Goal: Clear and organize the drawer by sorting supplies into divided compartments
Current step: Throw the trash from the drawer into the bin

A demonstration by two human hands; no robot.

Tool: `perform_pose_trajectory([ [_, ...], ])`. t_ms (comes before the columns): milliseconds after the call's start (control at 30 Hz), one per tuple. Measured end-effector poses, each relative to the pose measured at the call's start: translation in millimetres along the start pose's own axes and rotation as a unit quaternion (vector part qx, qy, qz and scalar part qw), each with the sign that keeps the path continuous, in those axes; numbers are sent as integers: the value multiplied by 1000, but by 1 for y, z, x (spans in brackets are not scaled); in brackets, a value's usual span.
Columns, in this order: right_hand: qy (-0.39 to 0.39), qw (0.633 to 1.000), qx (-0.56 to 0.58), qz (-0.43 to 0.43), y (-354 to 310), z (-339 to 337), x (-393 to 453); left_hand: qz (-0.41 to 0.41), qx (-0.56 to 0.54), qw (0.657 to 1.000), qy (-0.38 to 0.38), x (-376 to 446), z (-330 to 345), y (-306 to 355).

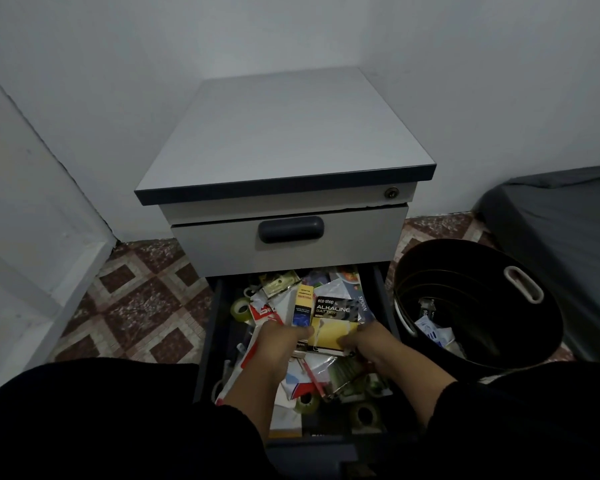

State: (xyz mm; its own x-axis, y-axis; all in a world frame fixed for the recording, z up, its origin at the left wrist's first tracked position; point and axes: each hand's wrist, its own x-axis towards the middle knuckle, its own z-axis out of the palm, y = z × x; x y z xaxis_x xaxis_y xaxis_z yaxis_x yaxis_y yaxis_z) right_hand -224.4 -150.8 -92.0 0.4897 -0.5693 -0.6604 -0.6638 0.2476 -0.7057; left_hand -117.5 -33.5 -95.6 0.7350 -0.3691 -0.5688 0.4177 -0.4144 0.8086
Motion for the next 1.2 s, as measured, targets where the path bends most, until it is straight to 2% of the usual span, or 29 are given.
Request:
perform_pose_trajectory([
  [133, -28, 998, 15, 48, 1, -4, -1, -39, -71, 997, -8, -3, -5, 4],
  [233, 0, 999, 2, 49, -1, -7, -1, -58, -100, 993, -21, -6, -12, 9],
  [367, 90, 984, -154, -25, -2, -9, 0, -72, -95, 993, -23, -8, -19, 14],
  [500, 124, 968, -196, -99, -3, -7, -4, -80, -79, 994, -4, -6, -22, 10],
  [600, 118, 971, -168, -120, 0, -4, -2, -79, -71, 994, -6, -5, -21, 7],
  [800, 96, 994, -7, -56, 0, 0, 7, -79, -62, 995, -17, -9, -23, 9],
  [967, 88, 992, 71, -58, -7, -5, 8, -82, -122, 989, -25, -13, -30, 13],
  [1200, 151, 979, 79, -109, -18, -25, -5, -83, -153, 982, -75, -28, -35, 21],
])
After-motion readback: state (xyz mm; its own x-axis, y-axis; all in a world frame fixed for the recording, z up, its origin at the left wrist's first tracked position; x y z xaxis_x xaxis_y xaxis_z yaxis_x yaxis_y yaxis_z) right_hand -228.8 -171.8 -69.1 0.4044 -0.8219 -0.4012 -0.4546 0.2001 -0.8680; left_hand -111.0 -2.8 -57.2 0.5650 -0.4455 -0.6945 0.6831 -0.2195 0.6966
